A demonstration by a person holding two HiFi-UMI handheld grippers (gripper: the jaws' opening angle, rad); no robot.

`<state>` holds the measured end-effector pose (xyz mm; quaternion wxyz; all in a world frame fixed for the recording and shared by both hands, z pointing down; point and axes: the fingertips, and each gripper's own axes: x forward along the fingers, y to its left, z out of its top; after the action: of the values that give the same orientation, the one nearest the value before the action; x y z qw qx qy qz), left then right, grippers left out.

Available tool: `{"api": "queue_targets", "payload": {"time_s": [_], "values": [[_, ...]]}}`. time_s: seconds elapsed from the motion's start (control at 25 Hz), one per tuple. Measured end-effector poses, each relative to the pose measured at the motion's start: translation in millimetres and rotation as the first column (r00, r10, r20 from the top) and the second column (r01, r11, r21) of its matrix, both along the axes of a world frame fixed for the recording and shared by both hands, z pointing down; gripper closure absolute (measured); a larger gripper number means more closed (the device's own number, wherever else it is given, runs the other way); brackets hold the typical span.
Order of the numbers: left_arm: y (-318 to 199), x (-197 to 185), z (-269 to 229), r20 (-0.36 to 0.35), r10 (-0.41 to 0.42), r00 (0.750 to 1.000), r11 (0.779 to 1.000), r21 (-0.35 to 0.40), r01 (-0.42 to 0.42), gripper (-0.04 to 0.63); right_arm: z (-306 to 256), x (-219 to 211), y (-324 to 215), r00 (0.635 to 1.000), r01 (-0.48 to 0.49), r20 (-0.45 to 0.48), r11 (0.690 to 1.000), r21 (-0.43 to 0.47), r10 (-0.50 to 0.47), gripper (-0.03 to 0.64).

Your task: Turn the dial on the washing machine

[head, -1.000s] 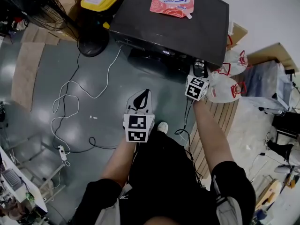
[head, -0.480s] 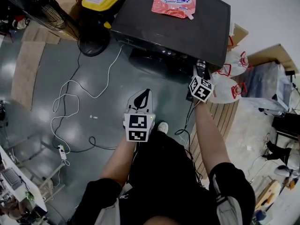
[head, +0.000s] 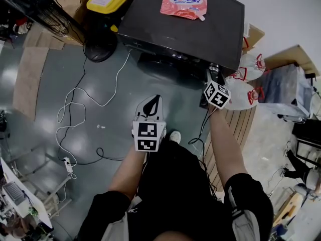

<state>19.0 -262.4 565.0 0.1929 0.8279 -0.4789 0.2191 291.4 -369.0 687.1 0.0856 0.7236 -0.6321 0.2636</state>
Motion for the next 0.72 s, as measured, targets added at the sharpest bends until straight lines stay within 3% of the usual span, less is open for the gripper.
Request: {"api": "queue_targets", "payload": {"time_s": [0.08, 0.28, 0.4, 0.72], "values": [[-1.4, -0.1, -3.9, -0.002, 0.001, 1.000, 1.000, 0.009, -0.001, 0.586, -5.1, -0.4, 5.0, 1.000, -0.008, -0.029, 1.000, 0.016, 0.008, 0.367], [-5.3, 3.6, -24.3, -0.016, -0.006, 1.000, 0.998, 0.067, 0.007, 0.586, -47.4, -15.5, 33.3, 0.995, 0.032, -0.093, 0.992, 0.121, -0.021, 0.547], [-7.4, 8.4, -40.7, -0.025, 0.002, 1.000, 0.994, 0.110, 0.000, 0.586, -92.4, -28.9, 55.8, 0.991, 0.080, -0.126, 0.974, 0.211, -0.054, 0.617], [1.5, 28.4, -96.0, -0.051, 0.055, 0.997, 0.976, 0.212, -0.043, 0.586, -206.6, -44.7, 112.9, 0.982, 0.108, -0.183, 0.927, 0.359, -0.043, 0.618]]}}
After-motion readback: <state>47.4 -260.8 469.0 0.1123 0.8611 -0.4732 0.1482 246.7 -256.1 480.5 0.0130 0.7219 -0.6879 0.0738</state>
